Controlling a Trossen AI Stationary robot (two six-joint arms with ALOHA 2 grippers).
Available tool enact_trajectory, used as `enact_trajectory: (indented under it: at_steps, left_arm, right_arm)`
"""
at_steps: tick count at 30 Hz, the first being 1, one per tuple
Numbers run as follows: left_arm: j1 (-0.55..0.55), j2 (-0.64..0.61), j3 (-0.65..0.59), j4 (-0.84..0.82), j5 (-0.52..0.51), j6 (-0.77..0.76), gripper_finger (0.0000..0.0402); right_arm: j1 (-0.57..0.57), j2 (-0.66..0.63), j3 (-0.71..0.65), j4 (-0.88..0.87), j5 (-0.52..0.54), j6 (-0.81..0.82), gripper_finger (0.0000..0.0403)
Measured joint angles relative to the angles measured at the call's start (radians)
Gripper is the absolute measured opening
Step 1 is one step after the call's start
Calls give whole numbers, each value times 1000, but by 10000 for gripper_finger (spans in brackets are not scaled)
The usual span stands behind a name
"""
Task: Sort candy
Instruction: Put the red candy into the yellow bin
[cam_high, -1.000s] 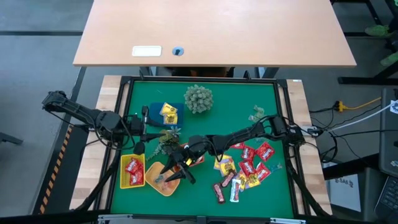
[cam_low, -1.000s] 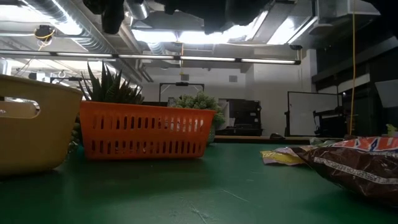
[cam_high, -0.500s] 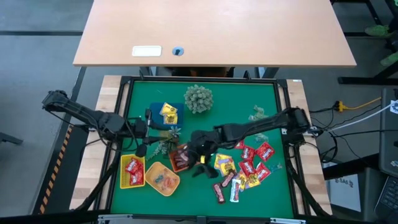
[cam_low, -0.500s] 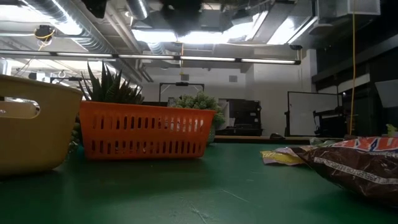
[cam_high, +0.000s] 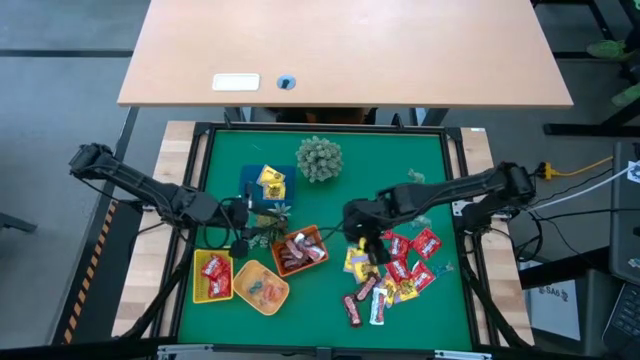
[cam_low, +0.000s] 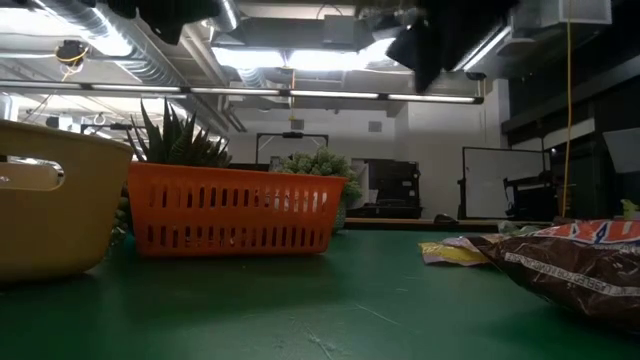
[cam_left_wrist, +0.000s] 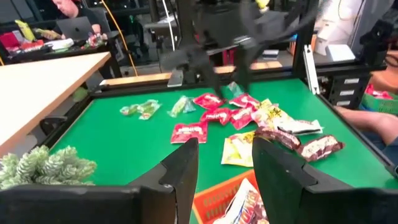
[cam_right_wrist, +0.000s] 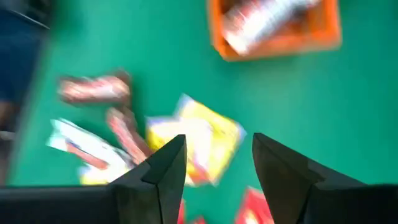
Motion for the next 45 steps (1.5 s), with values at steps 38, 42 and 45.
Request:
enact_trajectory:
  at_steps: [38, 42, 45]
  left_arm:
    - [2, 16, 1, 50, -5, 0, 137]
    - [2, 16, 1, 50, -5, 0, 137]
    - [2, 16, 1, 50, -5, 0, 137]
  right_arm:
    - [-162, -147, -731, 437, 187, 232, 181]
    - [-162, -146, -732, 438, 184, 232, 166]
    - [-162, -146, -732, 438, 183, 232, 132]
